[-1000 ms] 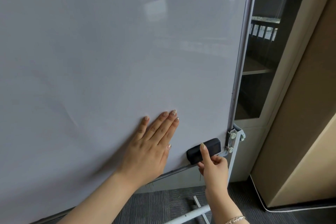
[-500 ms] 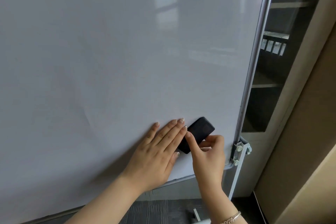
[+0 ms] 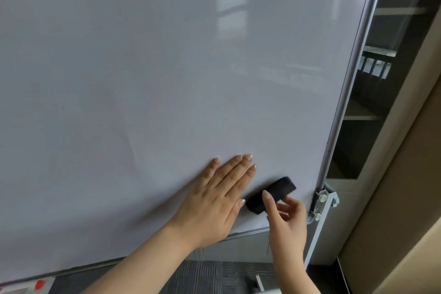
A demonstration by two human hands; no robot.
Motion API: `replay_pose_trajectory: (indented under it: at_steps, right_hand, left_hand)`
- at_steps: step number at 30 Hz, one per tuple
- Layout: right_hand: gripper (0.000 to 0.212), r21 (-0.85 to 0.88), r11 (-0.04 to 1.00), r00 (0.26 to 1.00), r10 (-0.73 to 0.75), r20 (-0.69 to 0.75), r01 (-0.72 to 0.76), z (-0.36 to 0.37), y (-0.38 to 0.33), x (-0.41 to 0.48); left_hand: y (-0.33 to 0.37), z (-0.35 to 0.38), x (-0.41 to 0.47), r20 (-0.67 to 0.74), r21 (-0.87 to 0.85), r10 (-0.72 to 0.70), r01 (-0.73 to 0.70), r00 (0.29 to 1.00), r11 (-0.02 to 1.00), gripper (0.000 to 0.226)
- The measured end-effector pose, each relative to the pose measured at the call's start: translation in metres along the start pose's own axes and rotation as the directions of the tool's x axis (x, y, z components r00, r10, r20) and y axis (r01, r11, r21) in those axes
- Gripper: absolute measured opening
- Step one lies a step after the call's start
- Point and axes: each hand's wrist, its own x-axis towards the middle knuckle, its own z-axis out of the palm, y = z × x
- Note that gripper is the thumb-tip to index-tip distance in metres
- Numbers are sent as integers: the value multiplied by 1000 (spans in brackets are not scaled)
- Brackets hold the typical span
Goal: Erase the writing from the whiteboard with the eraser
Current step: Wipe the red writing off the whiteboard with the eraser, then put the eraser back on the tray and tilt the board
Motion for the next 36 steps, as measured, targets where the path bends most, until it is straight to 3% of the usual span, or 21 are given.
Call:
replay_pose_trajectory:
  at_steps: [4,9,13,18,21,30,34,36]
  right_hand:
    - [42,-81,943,943,-311,119,322,5,-33,-3]
    - [58,-299,708,768,-579,272,640,14,-49,-8]
    - [60,-356,515,625,-681,382,780,33,-61,-24]
    - [58,-334,219,370,-779,506,917,64,-81,-49]
    - [56,-299,122,280,-770,574,947,94,-86,-72]
    - [51,-87,35,86,-713,696,996,195,-61,-168]
    - [51,-31,92,82,-640,764,995,224,-41,-201]
    - [53,-36,183,137,-578,805,983,232,-30,-211]
  left_hand:
    - [9,-11,0,-47,-79,21,-25,999,997,68]
    - [0,-33,-10,-135,-194,-44,17,990,981,70]
    - [-31,-55,-28,-179,-113,-27,7,983,994,72]
    - [-79,-79,-67,-264,-81,-62,42,962,996,61]
    - [-109,-96,-100,-296,-46,-111,102,949,994,61]
    - [-193,-123,-237,-200,-33,-284,283,938,959,54]
    - [-215,-127,-297,-122,-81,-393,385,912,919,60]
    - [-220,-124,-319,-51,-172,-463,449,885,877,64]
